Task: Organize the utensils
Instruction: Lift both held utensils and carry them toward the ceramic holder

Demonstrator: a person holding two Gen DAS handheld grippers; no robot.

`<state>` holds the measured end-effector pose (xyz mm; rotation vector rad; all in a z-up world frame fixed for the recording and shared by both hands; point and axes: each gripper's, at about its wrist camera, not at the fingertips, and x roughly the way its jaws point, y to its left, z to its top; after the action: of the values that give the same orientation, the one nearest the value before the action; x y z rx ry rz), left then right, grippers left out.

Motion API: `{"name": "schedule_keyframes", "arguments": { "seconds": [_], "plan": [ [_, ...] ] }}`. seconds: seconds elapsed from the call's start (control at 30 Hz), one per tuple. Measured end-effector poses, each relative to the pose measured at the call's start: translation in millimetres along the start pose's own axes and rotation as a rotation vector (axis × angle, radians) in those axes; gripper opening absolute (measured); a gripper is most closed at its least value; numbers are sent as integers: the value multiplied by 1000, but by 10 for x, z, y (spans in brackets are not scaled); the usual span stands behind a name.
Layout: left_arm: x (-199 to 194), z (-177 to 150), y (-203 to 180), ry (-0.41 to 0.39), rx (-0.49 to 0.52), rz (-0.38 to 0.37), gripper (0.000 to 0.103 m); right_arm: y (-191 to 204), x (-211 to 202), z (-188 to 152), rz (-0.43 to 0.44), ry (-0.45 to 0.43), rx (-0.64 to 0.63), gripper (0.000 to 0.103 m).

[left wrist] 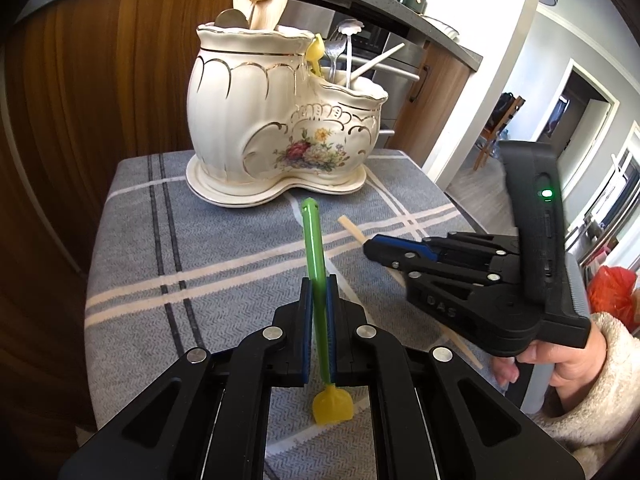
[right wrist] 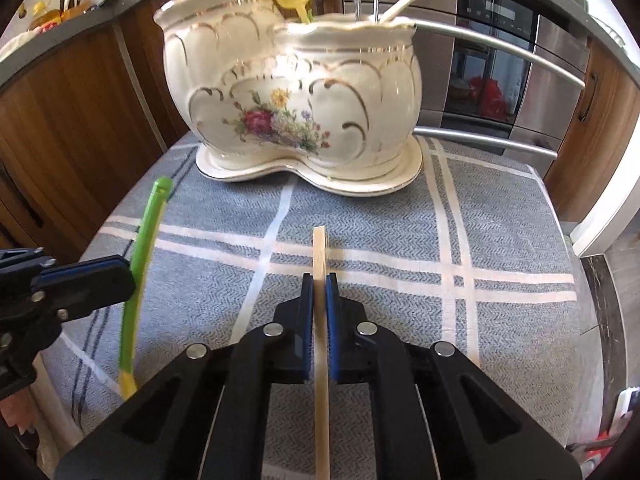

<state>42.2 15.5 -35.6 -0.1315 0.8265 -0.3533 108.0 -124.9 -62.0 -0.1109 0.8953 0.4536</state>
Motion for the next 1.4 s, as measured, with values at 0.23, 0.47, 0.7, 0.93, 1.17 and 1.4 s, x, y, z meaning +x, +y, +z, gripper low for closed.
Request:
{"name": "schedule_keyframes", "arguments": {
  "seconds": [0.23,0.47,0.7,0.93,1.17,1.4],
  "plan": [
    [0,24,0,-6,9,8,1,10,-248,4,14,-73,-8,6],
    [303,15,-68,79,29,11,11,23,-281,10,31,-74,1,6],
    [541,56,-61,109,50,81,14,36,-332,-33,37,-78,-4,6],
    [638,65,-107,109,104,134,11,39,-325,-50,42,-78,-4,6],
    [472,57,-93,49,112,93,9,5,-401,-58,49,-101,8,6],
    [-136,185,-60,-119,89,21,9,-34,-710,19,58,-190,13,6]
  ]
}}
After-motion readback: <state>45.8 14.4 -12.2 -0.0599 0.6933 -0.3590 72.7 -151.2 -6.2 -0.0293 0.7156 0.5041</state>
